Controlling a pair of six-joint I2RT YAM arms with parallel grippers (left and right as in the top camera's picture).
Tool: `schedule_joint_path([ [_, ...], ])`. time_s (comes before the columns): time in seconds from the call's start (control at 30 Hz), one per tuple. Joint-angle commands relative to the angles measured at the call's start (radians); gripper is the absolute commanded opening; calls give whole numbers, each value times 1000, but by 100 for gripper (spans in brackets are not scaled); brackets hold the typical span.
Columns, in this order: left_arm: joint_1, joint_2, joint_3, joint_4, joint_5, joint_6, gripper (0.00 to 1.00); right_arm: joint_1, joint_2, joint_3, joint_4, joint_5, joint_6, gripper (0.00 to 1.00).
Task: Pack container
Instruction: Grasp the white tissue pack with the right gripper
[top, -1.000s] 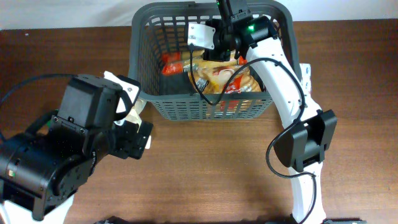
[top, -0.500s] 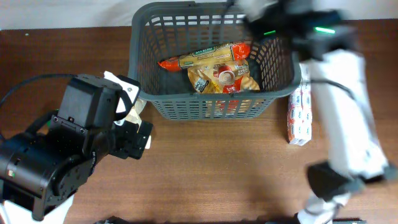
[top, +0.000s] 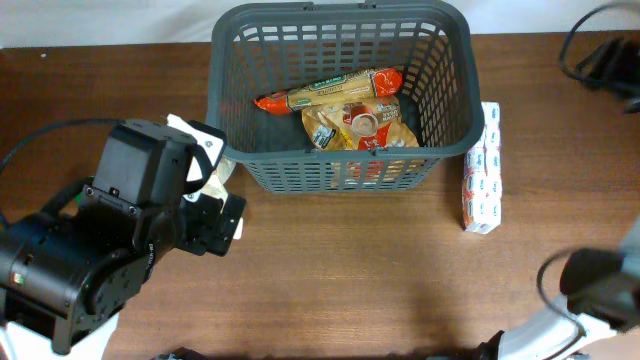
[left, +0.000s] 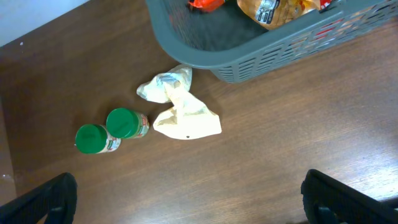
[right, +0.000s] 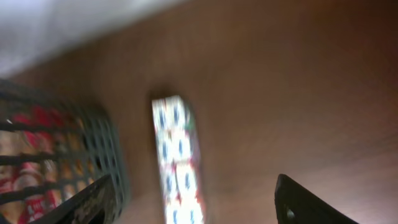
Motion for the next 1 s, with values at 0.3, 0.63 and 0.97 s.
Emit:
schedule_joint_path([
  [0.3, 7, -1, -2, 2, -7, -9, 99, 152, 96, -548, 286, -110, -32, 79],
  [0.63, 7, -1, -2, 2, -7, -9, 99, 179, 96, -836, 539, -101, -23, 53],
  [0.97, 7, -1, -2, 2, -7, -9, 99, 55, -9, -634, 496, -238, 37, 4],
])
